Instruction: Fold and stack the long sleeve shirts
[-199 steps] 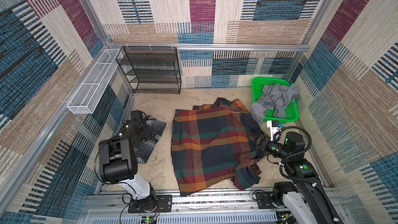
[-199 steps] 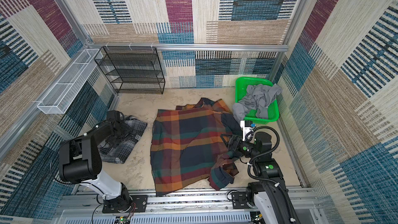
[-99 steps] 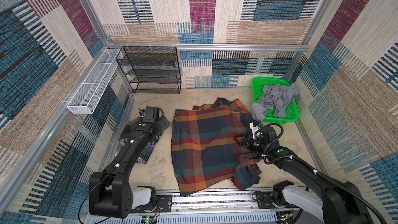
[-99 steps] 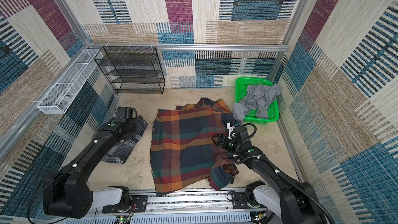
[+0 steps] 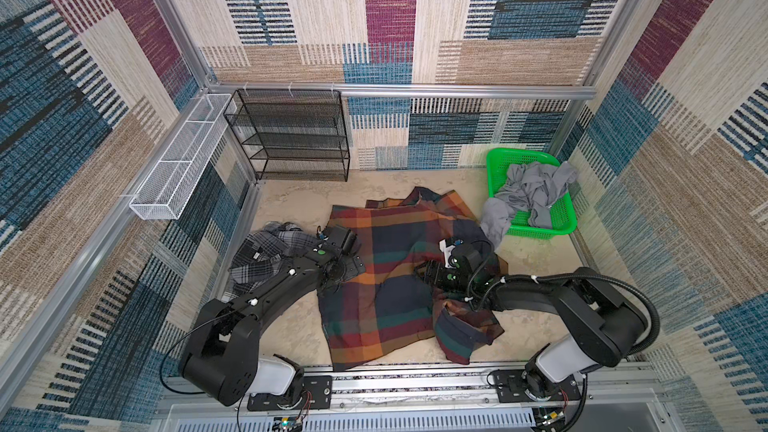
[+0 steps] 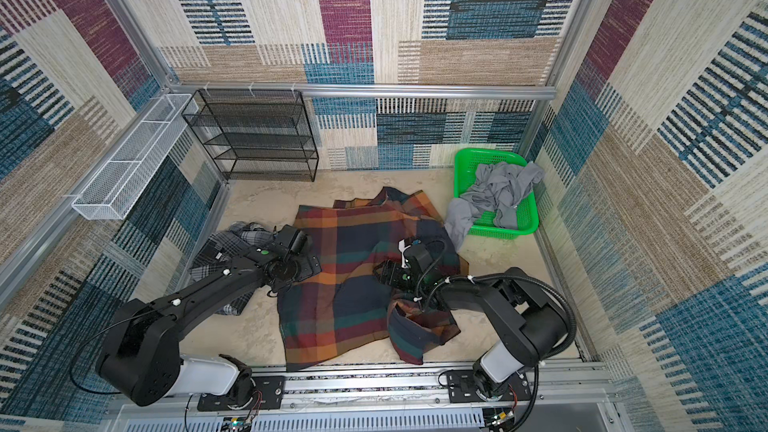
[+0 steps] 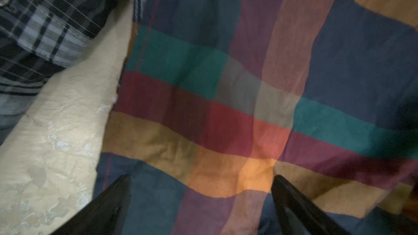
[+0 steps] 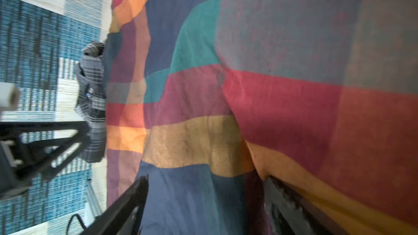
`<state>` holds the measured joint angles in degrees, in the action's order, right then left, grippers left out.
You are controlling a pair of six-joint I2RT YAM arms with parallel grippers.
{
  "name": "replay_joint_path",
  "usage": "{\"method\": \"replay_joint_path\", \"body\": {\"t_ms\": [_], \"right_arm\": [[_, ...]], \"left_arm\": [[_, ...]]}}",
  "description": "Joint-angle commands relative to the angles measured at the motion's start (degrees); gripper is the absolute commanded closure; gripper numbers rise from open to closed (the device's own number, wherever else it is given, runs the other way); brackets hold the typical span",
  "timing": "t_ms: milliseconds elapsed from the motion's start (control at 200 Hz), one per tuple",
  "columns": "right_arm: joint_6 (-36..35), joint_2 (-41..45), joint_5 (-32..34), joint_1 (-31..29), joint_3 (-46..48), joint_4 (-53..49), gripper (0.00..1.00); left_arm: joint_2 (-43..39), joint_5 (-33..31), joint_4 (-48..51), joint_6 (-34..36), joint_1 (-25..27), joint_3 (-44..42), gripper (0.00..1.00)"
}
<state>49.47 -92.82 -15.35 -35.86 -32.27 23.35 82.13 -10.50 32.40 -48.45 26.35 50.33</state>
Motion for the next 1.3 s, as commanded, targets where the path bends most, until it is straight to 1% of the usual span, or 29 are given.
{"method": "replay_joint_path", "body": {"t_ms": [0, 105, 175, 225, 280, 321, 386, 436, 546, 641, 716, 826, 876, 1042, 1162, 1297], "right_arm": [[6.2, -5.2, 2.1, -1.5, -1.9, 5.2, 0.18], [6.3, -10.4, 1.8, -3.1, -7.8, 5.0, 0.18], [6.6, -11.9, 1.0, -3.4, -9.8, 6.1, 0.18], [4.8, -11.9, 1.0, -3.4, -11.3, 4.9, 0.17], [1.9, -10.7, 2.7, -3.2, -13.2, 1.4, 0.15], [0.0, -8.8, 3.8, -2.6, -13.9, -1.2, 0.13], [-1.4, -4.4, 5.0, -0.6, -12.2, -2.6, 0.12], [-2.6, 0.6, 5.4, 1.9, -10.3, -5.2, 0.11], [-4.9, 11.6, 7.6, 6.6, -5.8, -10.8, 0.10], [-7.2, 18.7, 11.1, 7.9, -4.6, -18.2, 0.11], [-7.7, 21.1, 9.6, 7.8, -2.9, -19.7, 0.11], [-5.5, 20.8, 5.3, 8.1, 2.0, -16.1, 0.12], [-5.4, 20.1, 6.3, 8.1, 2.4, -16.2, 0.12], [-5.8, 17.1, 8.8, 9.7, 3.8, -14.9, 0.12], [-6.2, 13.4, 8.5, 12.1, 4.3, -15.0, 0.12], [-6.6, 11.4, 6.9, 16.8, 4.9, -15.9, 0.11]], "left_arm": [[3.3, -2.2, -0.3, 0.1, 0.0, 1.7, 0.00], [8.1, -4.6, -1.7, 2.5, -0.2, 4.2, 0.00], [12.6, -3.8, -0.2, 4.0, -0.6, 7.8, 0.00], [15.0, -3.7, 0.5, 5.0, -0.6, 9.8, 0.00], [16.7, -4.7, -0.5, 6.6, -0.7, 11.0, 0.00], [18.0, -5.4, -0.9, 7.4, -1.5, 12.0, 0.00], [20.0, -3.1, -1.7, 8.4, -3.4, 13.6, 0.00], [21.3, -2.4, -2.0, 8.8, -4.3, 15.0, 0.00], [24.6, -1.8, -3.5, 11.7, -4.5, 17.8, 0.00], [28.5, -1.2, -1.7, 13.3, -4.4, 22.5, 0.00], [30.0, -1.5, -2.2, 14.8, -4.4, 24.2, 0.00], [31.6, -1.7, -3.6, 17.7, -4.6, 26.7, 0.00], [32.8, -0.4, -4.0, 19.0, -5.0, 28.4, 0.00], [36.4, -0.7, -1.9, 21.0, -5.9, 33.7, 0.00], [36.0, -0.1, -2.7, 21.4, -7.3, 33.3, 0.00], [35.1, 0.3, -4.0, 21.7, -8.5, 30.8, 0.00]]}}
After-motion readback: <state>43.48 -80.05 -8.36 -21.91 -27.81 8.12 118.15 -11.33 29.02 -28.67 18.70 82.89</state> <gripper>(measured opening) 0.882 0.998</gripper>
